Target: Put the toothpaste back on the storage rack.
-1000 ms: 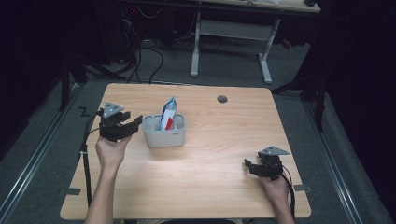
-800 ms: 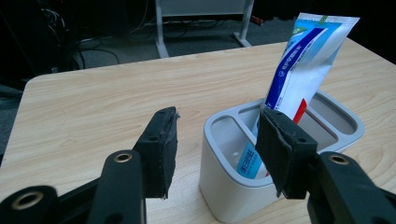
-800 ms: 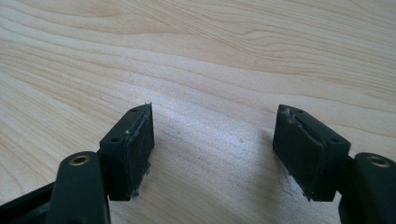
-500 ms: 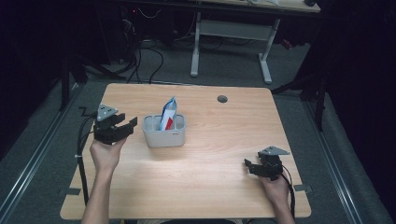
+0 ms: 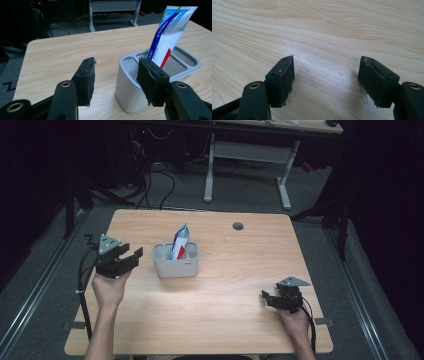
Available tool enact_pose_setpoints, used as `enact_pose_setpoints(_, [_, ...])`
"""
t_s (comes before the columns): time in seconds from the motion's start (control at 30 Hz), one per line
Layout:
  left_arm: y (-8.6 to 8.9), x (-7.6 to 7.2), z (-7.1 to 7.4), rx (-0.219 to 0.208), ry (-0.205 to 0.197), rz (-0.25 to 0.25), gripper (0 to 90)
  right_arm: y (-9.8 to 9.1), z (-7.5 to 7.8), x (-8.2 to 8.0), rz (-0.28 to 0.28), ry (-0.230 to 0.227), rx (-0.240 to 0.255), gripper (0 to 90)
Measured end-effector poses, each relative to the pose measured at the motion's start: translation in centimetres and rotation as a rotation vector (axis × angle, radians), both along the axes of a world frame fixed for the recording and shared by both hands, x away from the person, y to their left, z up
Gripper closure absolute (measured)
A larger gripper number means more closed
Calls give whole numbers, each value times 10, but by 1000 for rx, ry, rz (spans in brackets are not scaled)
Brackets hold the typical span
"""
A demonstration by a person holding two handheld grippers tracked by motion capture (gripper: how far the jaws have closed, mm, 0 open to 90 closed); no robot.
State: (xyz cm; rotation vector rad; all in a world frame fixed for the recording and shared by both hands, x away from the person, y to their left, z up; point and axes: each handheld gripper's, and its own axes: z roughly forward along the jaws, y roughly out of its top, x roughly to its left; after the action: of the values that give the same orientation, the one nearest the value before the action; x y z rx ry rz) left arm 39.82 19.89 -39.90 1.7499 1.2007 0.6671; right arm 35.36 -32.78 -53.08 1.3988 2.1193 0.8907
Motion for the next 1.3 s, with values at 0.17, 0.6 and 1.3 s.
enact_pose_setpoints(0.17, [2, -3, 0, 5, -5, 3, 486, 0, 0, 0, 0, 0, 0, 293])
enact_pose_setpoints(0.6, [8, -7, -7, 15, 5, 18, 485, 0, 0, 0, 0, 0, 0, 293])
enact_pose_setpoints(1.3, [17, -16, -17, 9, 20, 28, 482, 0, 0, 0, 0, 0, 0, 293])
